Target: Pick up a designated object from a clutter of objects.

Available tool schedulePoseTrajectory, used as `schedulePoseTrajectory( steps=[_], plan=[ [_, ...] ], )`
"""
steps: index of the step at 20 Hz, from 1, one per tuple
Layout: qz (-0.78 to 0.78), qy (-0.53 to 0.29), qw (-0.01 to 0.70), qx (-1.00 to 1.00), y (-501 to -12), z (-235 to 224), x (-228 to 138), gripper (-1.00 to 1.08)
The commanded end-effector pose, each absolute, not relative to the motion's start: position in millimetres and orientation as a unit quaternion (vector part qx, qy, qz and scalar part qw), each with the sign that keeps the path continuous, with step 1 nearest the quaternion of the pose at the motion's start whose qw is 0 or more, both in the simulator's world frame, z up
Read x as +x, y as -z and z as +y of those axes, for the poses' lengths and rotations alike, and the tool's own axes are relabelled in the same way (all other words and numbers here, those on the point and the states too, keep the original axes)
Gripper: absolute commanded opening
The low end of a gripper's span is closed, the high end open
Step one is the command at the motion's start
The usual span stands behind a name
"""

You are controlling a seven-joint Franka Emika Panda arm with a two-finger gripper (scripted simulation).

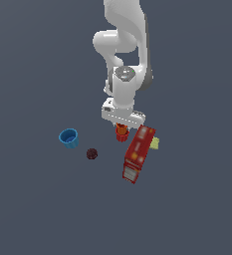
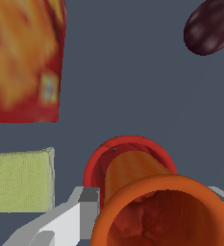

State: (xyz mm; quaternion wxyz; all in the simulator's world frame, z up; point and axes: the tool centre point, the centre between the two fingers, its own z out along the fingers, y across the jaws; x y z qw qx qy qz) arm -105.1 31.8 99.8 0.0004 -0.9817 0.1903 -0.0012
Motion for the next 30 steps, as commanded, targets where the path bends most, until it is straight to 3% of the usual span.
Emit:
schedulePoseTrajectory(
  steps=[1,13,30],
  plan=[
    [0.19,0.001,0.0,-0.982,-102.4,31.0,-104.2,-1.0],
    [0.19,0.001,0.001,-0.982,-154.1,14.2,-90.2,-1.0],
    [0.19,0.0,0.001,-0.982,-303.3,-35.2,-47.1,-1.0]
  ],
)
